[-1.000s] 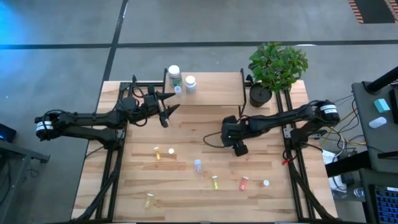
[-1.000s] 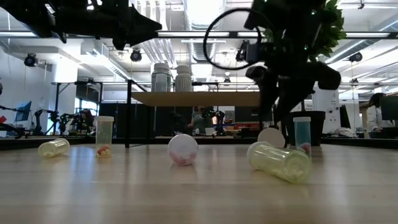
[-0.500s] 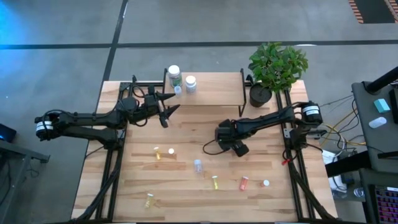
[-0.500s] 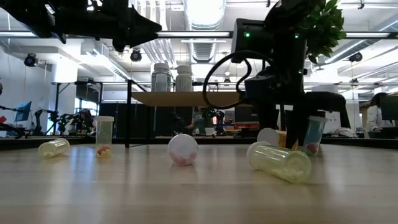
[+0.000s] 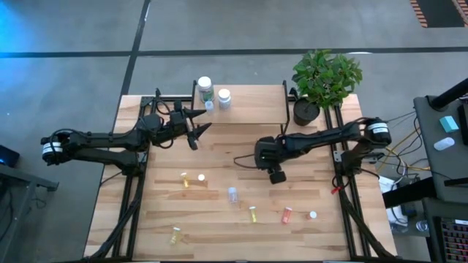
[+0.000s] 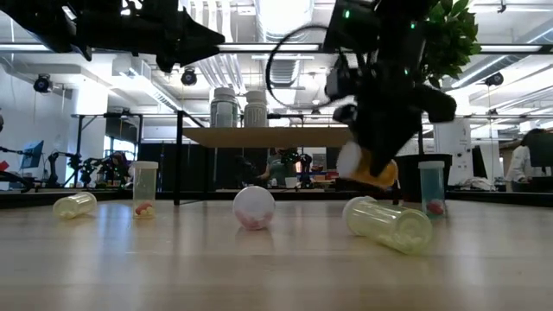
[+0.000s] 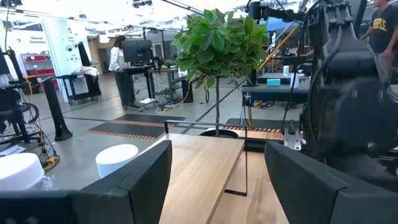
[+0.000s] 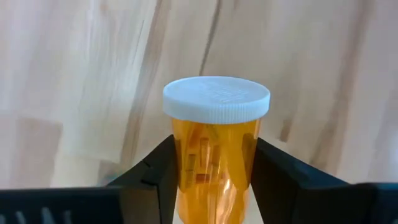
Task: Pick and place medicine bottles onto shelf by color
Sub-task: Put the orange pill bottle on the shelf
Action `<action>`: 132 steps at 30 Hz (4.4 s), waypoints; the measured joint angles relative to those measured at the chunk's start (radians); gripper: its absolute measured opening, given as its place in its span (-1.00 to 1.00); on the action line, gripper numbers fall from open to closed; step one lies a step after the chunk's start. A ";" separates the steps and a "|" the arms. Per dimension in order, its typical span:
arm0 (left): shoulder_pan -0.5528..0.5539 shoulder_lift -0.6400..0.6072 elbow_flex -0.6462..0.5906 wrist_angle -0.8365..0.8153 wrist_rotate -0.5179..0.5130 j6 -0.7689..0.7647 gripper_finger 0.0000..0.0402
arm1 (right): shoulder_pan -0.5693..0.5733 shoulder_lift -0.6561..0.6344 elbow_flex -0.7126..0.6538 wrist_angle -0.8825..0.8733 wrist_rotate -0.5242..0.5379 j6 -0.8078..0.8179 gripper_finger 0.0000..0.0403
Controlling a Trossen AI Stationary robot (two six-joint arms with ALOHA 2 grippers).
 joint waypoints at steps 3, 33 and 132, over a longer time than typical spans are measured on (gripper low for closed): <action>0.000 0.000 0.000 0.000 0.001 0.000 0.19 | 0.000 -0.048 -0.006 0.054 0.001 0.065 -0.23; 0.000 -0.034 -0.002 -0.006 0.024 0.005 0.19 | -0.015 -0.342 -0.390 1.123 0.717 0.267 -0.20; 0.000 -0.034 -0.022 -0.029 0.043 0.009 0.19 | -0.467 -0.086 -0.379 1.373 0.638 0.375 -0.05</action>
